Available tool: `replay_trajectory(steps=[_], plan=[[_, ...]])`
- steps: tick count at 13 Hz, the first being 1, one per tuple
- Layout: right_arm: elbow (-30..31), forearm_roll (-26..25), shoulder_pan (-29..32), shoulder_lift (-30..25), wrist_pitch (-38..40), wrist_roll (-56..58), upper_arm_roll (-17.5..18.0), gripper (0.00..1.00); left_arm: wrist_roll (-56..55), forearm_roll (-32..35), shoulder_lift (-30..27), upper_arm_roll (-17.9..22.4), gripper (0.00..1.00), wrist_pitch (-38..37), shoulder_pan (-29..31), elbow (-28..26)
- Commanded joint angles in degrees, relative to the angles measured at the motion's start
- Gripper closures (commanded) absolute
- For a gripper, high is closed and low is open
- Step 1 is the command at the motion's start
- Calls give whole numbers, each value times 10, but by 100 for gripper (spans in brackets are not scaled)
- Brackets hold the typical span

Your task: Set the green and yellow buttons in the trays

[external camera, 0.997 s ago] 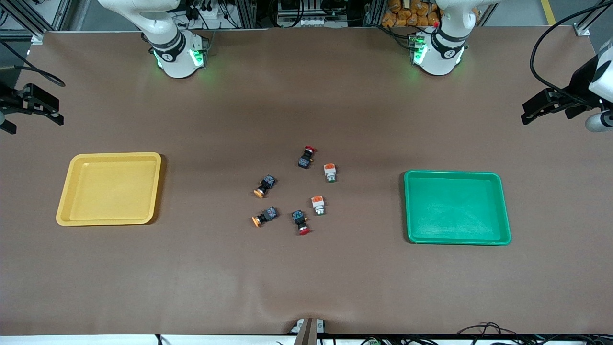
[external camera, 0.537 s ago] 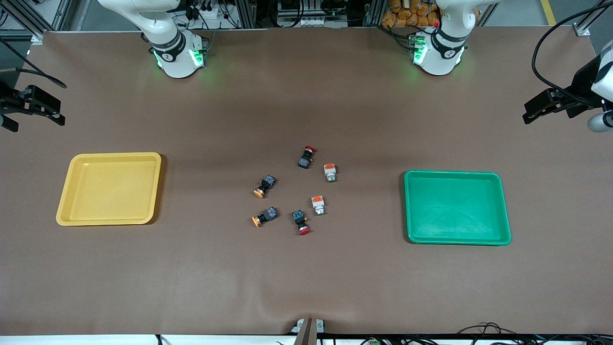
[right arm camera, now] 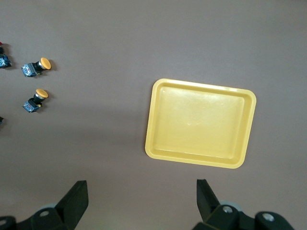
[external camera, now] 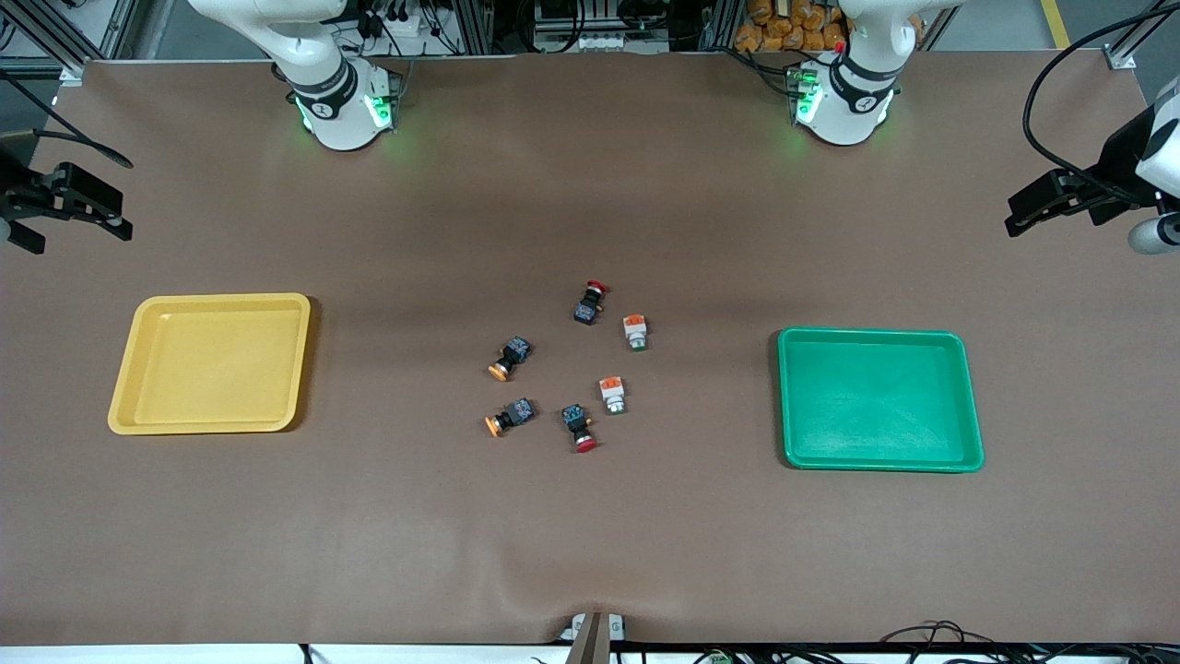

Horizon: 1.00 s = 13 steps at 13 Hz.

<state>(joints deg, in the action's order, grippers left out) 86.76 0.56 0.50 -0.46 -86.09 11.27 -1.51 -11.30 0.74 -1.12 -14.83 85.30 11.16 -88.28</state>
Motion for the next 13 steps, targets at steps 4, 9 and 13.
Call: replay_trajectory(steps=[4,9,13], plan=[[3,9,9,-8,11,-8,2,0,3,-6,9,-3,0,-11,3,16],[4,9,12,-8,16,-9,2,0,3,-7,16,-3,0,-8,-3,17],[3,10,9,-7,13,-6,3,0,1,-7,19,-7,0,-8,-6,16]])
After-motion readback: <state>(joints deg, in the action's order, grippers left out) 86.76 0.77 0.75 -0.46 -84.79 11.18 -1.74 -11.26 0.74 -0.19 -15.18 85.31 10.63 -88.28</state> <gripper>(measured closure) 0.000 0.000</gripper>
